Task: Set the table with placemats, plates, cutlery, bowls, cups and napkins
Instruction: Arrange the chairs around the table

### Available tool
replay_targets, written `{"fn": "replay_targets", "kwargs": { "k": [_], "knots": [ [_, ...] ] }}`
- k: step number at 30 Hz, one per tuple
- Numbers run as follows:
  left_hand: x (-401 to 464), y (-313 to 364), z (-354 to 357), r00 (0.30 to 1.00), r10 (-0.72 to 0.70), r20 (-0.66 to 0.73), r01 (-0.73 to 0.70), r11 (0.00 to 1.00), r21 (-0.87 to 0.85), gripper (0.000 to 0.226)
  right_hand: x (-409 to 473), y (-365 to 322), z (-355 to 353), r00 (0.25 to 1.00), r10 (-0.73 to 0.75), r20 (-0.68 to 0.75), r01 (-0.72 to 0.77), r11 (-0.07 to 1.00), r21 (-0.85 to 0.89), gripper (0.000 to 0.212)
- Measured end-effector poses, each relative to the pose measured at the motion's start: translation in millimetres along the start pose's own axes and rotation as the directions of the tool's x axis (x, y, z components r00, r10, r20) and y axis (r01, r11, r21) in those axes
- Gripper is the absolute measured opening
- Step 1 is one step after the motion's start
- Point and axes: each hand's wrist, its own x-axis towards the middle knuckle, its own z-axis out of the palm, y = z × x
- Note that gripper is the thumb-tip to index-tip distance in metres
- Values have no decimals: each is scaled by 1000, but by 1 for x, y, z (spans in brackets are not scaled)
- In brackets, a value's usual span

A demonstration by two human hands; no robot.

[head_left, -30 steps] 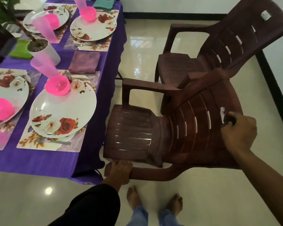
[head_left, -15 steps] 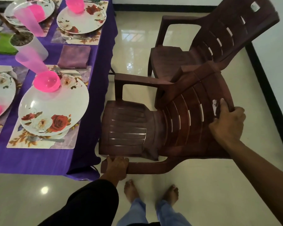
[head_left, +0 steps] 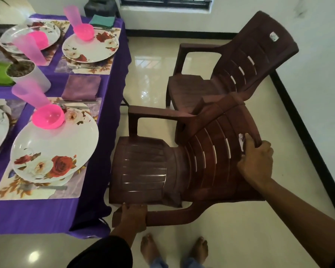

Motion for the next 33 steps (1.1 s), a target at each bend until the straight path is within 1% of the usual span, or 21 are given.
{"fn": "replay_targets", "kwargs": {
  "k": [3, 5, 7, 9, 11, 14, 16, 18, 21, 23, 24, 26, 27, 29, 31, 32, 33],
  "knots": [
    [4, 9, -21, 1000, -2, -20, 0, 996, -92, 74, -1, -2, 0, 1000, -20, 11, 20, 1000, -12, 83],
    [6, 17, -38, 998, 4, -56, -14, 984, -177, 74, -4, -5, 1, 998, -46, 38, 47, 998, -29, 88],
    [8, 26, -59, 994, 38, -106, -65, 960, -271, 68, -9, -8, 3, 994, -68, 81, 74, 995, -71, 95],
    [10, 37, -84, 987, 20, -156, -77, 925, -371, 61, -8, -10, 2, 990, -87, 112, 98, 991, -91, 99],
    [12, 58, -116, 973, 6, -230, -108, 895, -433, 56, 5, -5, -7, 983, -154, 99, 162, 983, -82, 95],
    [15, 96, -165, 934, 15, -356, -211, 829, -517, 52, 40, 5, -26, 963, -252, 99, 256, 967, -22, 82],
    [13, 127, -199, 905, -36, -425, -259, 746, -614, 45, 68, 17, -40, 948, -299, 106, 295, 954, 55, 76],
    [12, 161, -235, 871, -93, -483, -309, 661, -684, 42, 97, 33, -57, 934, -350, 68, 339, 931, 133, 70],
    [16, 202, -272, 801, -195, -567, -380, 567, -731, 34, 133, 59, -75, 908, -418, 20, 406, 893, 195, 62],
    [19, 220, -285, 756, -277, -593, -409, 507, -758, 28, 149, 73, -83, 898, -439, 1, 429, 878, 215, 60],
    [23, 245, -298, 721, -334, -607, -427, 476, -769, 26, 169, 93, -92, 890, -456, -3, 446, 869, 217, 59],
    [24, 258, -303, 720, -369, -588, -440, 413, -798, 26, 182, 104, -94, 891, -455, -15, 448, 870, 208, 57],
    [30, 271, -317, 704, -390, -594, -457, 391, -799, 26, 202, 115, -98, 883, -469, -22, 463, 862, 207, 56],
    [33, 278, -320, 716, -392, -578, -454, 367, -812, 25, 209, 123, -97, 879, -476, -19, 472, 865, 171, 57],
    [42, 280, -344, 707, -396, -585, -459, 372, -807, 25, 236, 124, -99, 866, -500, -25, 497, 854, 154, 57],
    [41, 277, -349, 697, -399, -596, -466, 380, -799, 25, 237, 122, -101, 869, -495, -27, 493, 857, 154, 58],
    [54, 279, -365, 680, -413, -606, -476, 381, -793, 24, 260, 122, -99, 858, -513, -23, 510, 846, 152, 58]
  ]
}}
